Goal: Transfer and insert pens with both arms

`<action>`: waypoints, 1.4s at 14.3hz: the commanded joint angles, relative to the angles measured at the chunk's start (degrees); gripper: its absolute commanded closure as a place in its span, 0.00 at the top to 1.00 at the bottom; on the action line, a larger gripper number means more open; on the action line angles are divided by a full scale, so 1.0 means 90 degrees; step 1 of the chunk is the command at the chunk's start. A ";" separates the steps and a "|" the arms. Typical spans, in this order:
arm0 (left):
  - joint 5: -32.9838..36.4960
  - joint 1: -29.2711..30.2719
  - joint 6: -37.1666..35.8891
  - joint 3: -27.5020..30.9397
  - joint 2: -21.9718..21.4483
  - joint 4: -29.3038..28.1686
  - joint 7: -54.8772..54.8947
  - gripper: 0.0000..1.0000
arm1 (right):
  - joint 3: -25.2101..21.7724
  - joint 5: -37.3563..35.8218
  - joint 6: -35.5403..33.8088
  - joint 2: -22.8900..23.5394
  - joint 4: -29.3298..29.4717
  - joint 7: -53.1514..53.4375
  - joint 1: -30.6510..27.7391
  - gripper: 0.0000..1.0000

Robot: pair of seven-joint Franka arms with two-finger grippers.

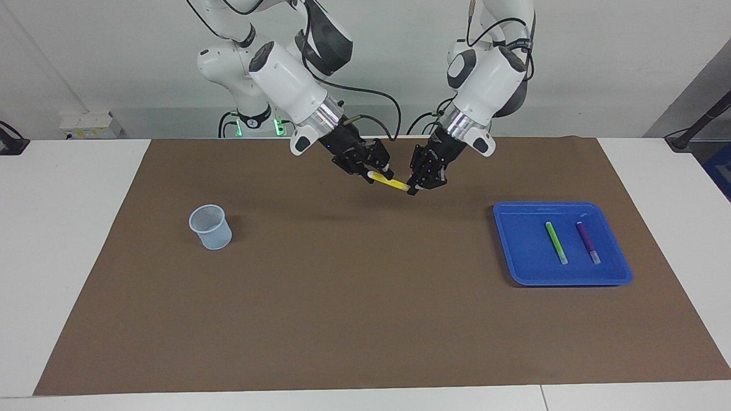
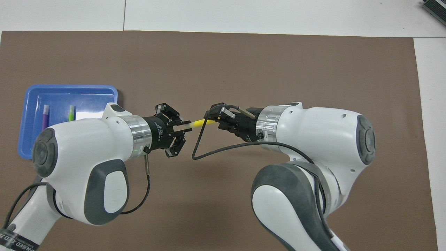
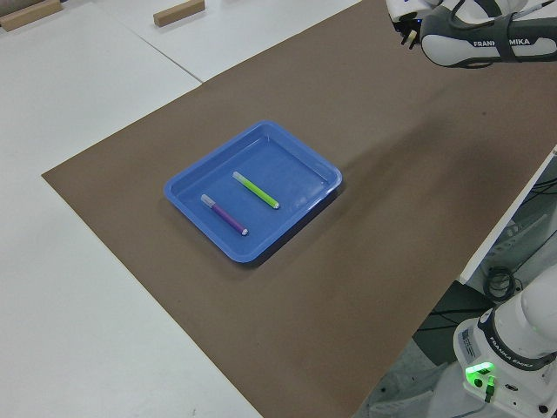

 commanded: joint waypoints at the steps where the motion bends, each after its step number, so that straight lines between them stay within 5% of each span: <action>1: -0.0085 -0.0163 0.0163 0.0072 -0.0239 -0.0265 -0.0039 0.00 | 0.0040 0.0097 -0.0106 -0.0077 -0.0033 -0.0190 -0.0102 0.35; 5: -0.0085 -0.0163 0.0163 0.0072 -0.0249 -0.0265 -0.0049 0.00 | 0.0040 0.0097 -0.0125 -0.0087 -0.0063 -0.0199 -0.0102 0.00; 13: -0.0085 -0.0163 0.0153 0.0072 -0.0249 -0.0265 -0.0020 0.01 | 0.0040 0.0097 -0.0125 -0.0087 -0.0073 -0.0219 -0.0151 0.00; 14: -0.0085 -0.0163 0.0153 0.0072 -0.0249 -0.0265 -0.0020 0.09 | 0.0040 0.0087 -0.0135 -0.0087 -0.0073 -0.0219 -0.0151 0.00; 19: -0.0085 -0.0163 0.0134 0.0082 -0.0259 -0.0265 -0.0039 0.87 | 0.0030 0.0087 -0.0183 -0.0087 -0.0063 -0.0229 -0.0151 0.00; 20: -0.0085 -0.0163 0.0134 0.0082 -0.0288 -0.0265 -0.0039 0.88 | 0.0030 0.0077 -0.0193 -0.0087 -0.0072 -0.0229 -0.0151 0.00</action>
